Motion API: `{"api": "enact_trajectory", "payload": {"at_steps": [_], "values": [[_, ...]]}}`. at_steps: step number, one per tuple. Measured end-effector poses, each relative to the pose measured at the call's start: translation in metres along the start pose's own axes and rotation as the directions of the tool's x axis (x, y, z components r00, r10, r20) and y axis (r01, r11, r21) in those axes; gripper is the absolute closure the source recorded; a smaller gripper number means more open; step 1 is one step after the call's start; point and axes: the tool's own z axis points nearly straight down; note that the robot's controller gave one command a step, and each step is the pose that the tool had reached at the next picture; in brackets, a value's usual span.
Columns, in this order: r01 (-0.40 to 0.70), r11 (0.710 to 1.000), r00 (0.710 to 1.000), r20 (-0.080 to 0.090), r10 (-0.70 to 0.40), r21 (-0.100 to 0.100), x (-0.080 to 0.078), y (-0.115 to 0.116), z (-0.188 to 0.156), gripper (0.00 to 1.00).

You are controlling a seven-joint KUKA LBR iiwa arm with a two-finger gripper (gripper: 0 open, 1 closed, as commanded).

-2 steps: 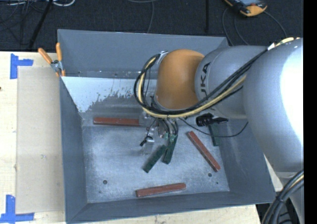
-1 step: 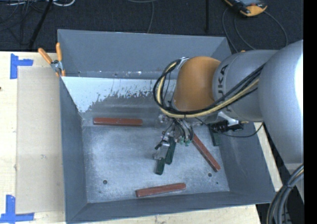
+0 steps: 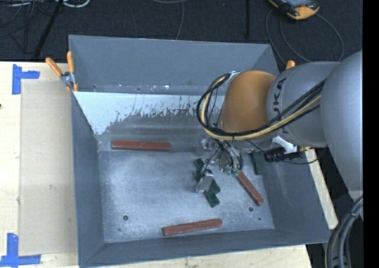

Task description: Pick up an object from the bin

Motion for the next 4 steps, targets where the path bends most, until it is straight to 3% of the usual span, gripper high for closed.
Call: {"api": "enact_trajectory", "payload": {"at_steps": [1,2,3,4], "values": [[-0.051,0.999,0.999,-0.001,0.051,-0.006,0.003,-0.014,0.002,0.00],[-0.119,0.993,0.993,-0.001,0.119,-0.004,0.001,-0.048,0.003,0.00],[-0.226,0.974,0.974,-0.001,0.226,-0.004,0.007,-0.056,0.000,1.00],[-0.226,0.974,0.974,-0.001,0.226,-0.004,0.007,-0.055,0.000,1.00]]}}
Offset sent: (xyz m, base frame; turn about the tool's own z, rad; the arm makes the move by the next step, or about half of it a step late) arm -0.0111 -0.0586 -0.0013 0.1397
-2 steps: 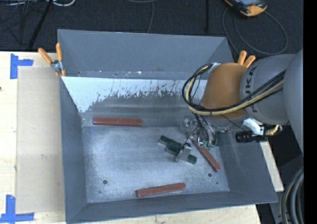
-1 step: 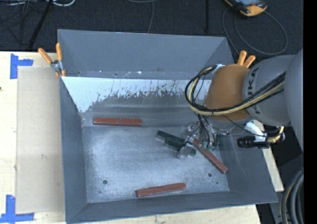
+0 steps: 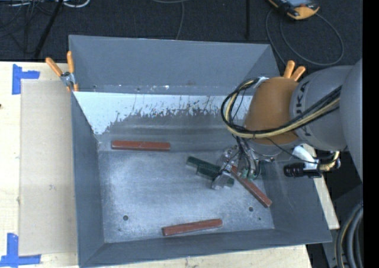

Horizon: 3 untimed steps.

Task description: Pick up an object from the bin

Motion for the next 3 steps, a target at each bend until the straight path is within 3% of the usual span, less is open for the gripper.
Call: {"api": "enact_trajectory", "payload": {"at_steps": [1,2,3], "values": [[-0.078,0.997,0.997,0.003,0.078,0.000,-0.003,-0.013,-0.105,1.00],[-0.079,0.997,0.997,0.002,0.079,0.000,-0.003,-0.013,-0.105,1.00],[-0.064,0.998,0.998,-0.003,0.064,0.002,-0.003,-0.005,-0.159,1.00]]}}
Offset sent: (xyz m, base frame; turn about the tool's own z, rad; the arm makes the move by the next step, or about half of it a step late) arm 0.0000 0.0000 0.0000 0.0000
